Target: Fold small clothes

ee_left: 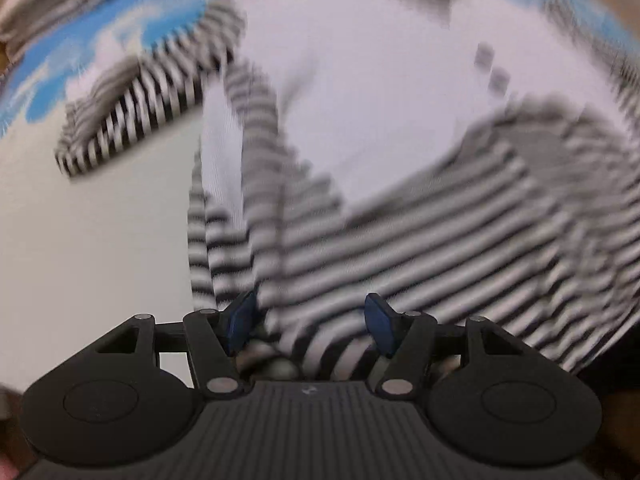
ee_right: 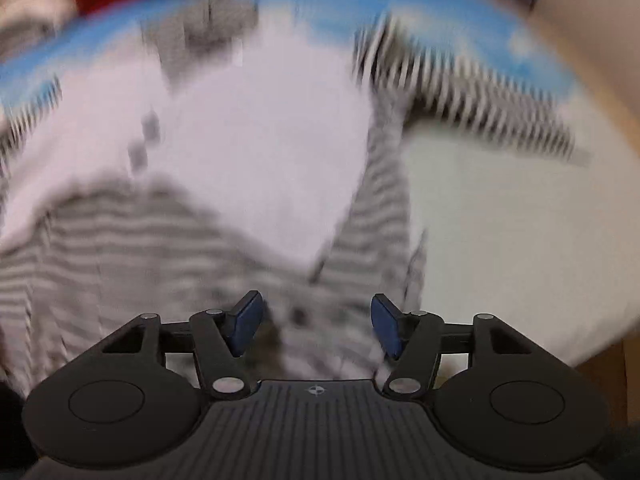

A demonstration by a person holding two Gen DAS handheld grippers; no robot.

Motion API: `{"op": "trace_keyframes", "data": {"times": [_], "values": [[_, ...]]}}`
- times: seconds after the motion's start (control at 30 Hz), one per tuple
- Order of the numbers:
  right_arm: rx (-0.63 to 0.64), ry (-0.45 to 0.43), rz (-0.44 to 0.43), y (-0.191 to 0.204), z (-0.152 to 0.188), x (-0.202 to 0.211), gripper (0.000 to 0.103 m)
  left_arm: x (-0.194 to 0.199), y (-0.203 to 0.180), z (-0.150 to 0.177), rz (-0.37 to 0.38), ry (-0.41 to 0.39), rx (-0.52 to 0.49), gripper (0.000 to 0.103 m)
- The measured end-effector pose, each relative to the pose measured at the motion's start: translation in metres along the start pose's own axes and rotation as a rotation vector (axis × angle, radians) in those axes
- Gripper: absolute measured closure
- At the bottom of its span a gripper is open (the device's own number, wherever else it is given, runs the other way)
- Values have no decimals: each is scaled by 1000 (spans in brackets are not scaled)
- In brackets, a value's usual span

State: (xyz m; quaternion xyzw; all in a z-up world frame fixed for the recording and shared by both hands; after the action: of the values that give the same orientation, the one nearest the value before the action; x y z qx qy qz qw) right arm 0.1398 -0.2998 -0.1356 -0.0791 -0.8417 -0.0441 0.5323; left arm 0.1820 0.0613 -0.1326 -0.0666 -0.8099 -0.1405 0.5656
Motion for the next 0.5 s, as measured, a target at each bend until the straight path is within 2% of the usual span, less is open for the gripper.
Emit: {"op": "trace_keyframes", "data": {"times": [0.07,0.2,0.27,0.5], "values": [[2,29,27,2,0,-9,42,5,-1,-3,-7,-29,-3,31],[14,-48,31,6,-6,1,43,19,2,-8,25,-113,30,29],[-1,-98,32,7,-8,9,44,25,3,-11,11,-156,44,28],[-70,-356,-4,6,-19,48,42,48,5,-20,-13,-307,98,19]]}}
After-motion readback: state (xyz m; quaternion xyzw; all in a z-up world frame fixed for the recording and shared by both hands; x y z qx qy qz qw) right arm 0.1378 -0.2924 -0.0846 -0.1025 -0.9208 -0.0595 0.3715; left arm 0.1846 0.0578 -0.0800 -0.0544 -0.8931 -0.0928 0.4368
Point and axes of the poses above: each gripper's, at about its wrist camera, not at the fingertips, and x roughly against the way its jaws point, y to its left, z to its underside, the point moved 1 cm from there along -x, roughly the way its jaws point, and after that the axes turned 3 degrees about -x, right-handed, at the moved point
